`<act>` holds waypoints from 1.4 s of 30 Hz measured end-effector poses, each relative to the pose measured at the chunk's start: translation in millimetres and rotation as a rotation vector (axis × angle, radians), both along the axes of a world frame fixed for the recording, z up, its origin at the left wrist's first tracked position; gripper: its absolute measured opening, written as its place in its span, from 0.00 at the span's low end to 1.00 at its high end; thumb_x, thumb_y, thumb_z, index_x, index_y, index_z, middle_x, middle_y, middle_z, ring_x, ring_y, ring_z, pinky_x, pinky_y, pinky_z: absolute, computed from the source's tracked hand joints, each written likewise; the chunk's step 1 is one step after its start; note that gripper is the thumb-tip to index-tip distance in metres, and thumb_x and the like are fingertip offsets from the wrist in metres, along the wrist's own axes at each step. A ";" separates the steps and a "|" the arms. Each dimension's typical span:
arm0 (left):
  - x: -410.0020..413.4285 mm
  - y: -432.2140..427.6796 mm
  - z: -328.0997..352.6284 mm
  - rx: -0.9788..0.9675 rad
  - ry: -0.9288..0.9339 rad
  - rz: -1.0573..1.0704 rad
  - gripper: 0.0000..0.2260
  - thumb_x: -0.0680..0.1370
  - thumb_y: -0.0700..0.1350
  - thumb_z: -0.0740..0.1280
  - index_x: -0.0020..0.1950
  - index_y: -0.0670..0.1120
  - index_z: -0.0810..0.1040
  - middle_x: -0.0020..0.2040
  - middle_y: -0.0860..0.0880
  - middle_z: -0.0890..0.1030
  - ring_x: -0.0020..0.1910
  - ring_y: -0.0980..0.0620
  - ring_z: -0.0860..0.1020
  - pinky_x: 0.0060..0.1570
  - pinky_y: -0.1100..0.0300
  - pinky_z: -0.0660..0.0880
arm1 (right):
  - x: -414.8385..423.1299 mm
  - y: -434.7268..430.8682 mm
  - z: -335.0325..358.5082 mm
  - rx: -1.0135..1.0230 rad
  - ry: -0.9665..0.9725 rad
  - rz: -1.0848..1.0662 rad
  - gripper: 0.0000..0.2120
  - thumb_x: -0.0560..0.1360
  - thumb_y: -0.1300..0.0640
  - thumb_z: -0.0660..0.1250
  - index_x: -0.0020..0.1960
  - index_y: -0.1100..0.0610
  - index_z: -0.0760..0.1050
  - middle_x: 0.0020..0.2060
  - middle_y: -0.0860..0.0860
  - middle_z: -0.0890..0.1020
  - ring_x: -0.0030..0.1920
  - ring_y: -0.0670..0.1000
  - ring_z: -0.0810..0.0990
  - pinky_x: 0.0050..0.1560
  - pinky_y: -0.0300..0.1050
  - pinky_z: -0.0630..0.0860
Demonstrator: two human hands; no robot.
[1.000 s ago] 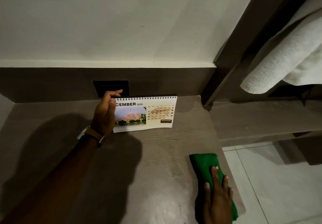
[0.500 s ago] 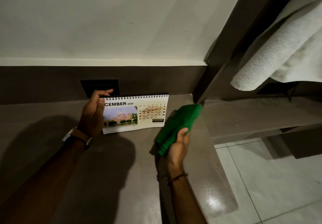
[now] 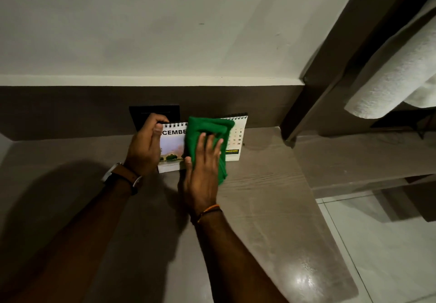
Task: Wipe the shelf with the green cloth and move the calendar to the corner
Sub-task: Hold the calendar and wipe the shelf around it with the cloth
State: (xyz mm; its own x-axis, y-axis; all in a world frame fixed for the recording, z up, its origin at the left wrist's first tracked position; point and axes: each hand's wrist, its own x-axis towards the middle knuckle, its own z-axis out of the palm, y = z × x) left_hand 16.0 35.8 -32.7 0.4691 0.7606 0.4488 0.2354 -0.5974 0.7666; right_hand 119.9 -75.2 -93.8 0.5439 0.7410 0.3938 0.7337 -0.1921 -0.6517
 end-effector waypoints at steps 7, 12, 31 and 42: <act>-0.3 10.4 1.7 -0.014 0.027 -0.017 0.12 0.85 0.45 0.52 0.59 0.44 0.73 0.33 0.54 0.71 0.26 0.58 0.71 0.30 0.67 0.66 | 8.2 4.4 -19.7 -0.164 -0.417 0.081 0.41 0.79 0.48 0.66 0.83 0.43 0.45 0.82 0.56 0.45 0.80 0.66 0.37 0.79 0.66 0.41; 2.0 15.6 0.5 -0.028 0.034 -0.005 0.14 0.84 0.46 0.51 0.60 0.43 0.73 0.40 0.48 0.75 0.35 0.50 0.74 0.35 0.58 0.69 | 52.2 -7.4 -14.4 -0.113 -0.357 -0.037 0.53 0.66 0.67 0.73 0.82 0.42 0.52 0.83 0.55 0.41 0.80 0.68 0.40 0.76 0.69 0.55; 4.8 23.4 1.7 -0.036 0.043 0.063 0.11 0.85 0.43 0.52 0.59 0.45 0.73 0.44 0.41 0.79 0.40 0.40 0.78 0.39 0.53 0.73 | 21.6 -21.2 -16.8 -0.183 -0.074 -0.016 0.41 0.72 0.69 0.69 0.81 0.58 0.57 0.81 0.55 0.50 0.79 0.68 0.48 0.73 0.67 0.64; 2.4 28.2 -4.5 0.007 0.014 0.126 0.12 0.84 0.45 0.53 0.57 0.44 0.75 0.44 0.47 0.77 0.39 0.56 0.73 0.40 0.61 0.69 | -12.6 11.7 -2.3 -0.127 -0.148 0.203 0.31 0.79 0.61 0.58 0.81 0.58 0.56 0.80 0.60 0.56 0.78 0.70 0.50 0.69 0.69 0.69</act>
State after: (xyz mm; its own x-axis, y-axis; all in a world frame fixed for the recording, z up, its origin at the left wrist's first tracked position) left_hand 18.4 64.0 -37.2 0.3764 0.8109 0.4480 0.3198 -0.5676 0.7587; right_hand 107.3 -63.5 -96.1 0.3225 0.8774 0.3552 0.8511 -0.1045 -0.5146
